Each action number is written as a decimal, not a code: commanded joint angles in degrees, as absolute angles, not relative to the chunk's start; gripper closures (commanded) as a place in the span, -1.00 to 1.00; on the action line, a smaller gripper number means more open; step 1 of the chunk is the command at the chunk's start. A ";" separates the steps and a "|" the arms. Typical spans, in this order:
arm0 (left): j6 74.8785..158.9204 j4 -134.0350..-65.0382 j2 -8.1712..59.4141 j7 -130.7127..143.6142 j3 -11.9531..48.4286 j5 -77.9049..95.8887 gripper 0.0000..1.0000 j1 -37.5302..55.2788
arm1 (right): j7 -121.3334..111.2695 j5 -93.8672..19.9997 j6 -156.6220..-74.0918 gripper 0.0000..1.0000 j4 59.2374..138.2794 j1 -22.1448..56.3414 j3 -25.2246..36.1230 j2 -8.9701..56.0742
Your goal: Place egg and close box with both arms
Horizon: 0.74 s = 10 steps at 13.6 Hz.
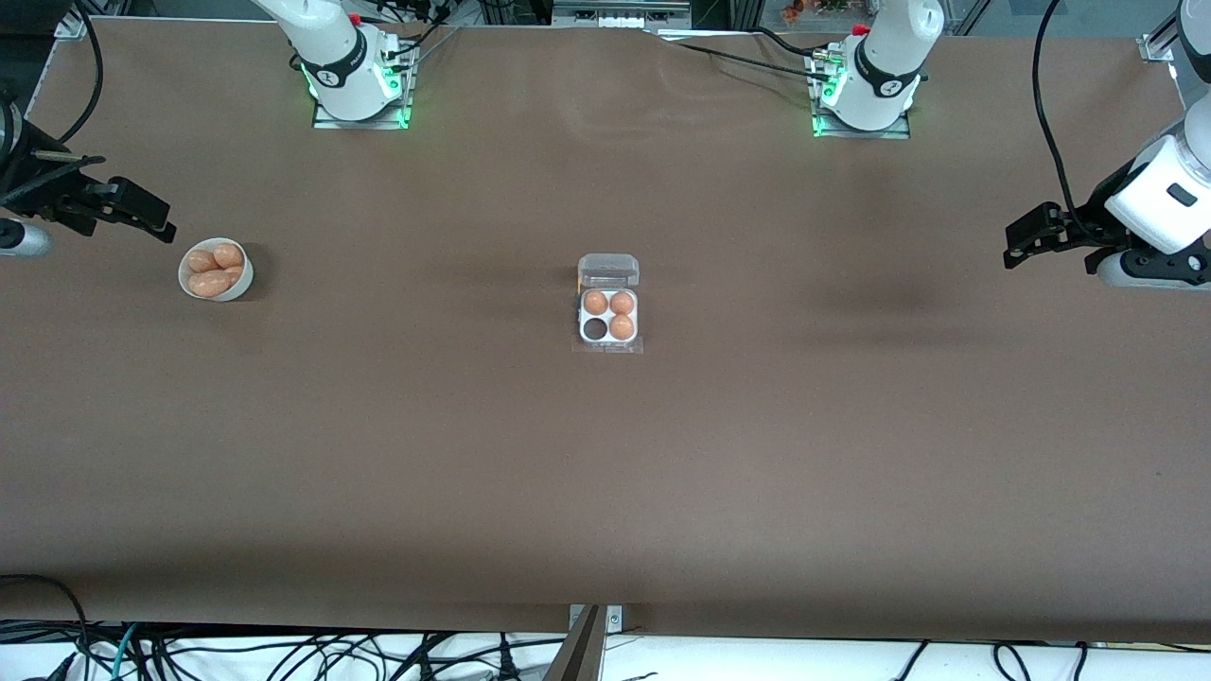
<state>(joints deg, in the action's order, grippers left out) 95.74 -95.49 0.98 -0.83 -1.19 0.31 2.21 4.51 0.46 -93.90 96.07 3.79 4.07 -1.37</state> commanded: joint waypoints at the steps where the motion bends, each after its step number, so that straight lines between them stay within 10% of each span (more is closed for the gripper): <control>1: 95.71 -96.06 0.26 -0.88 -1.23 1.41 -1.00 2.11 | 5.97 0.26 -93.69 -1.00 95.97 4.04 4.31 -1.58; 10: 95.71 -95.98 0.62 -0.70 -1.14 1.58 -1.00 2.29 | 5.54 0.35 -93.69 -1.00 95.89 4.04 4.31 -1.58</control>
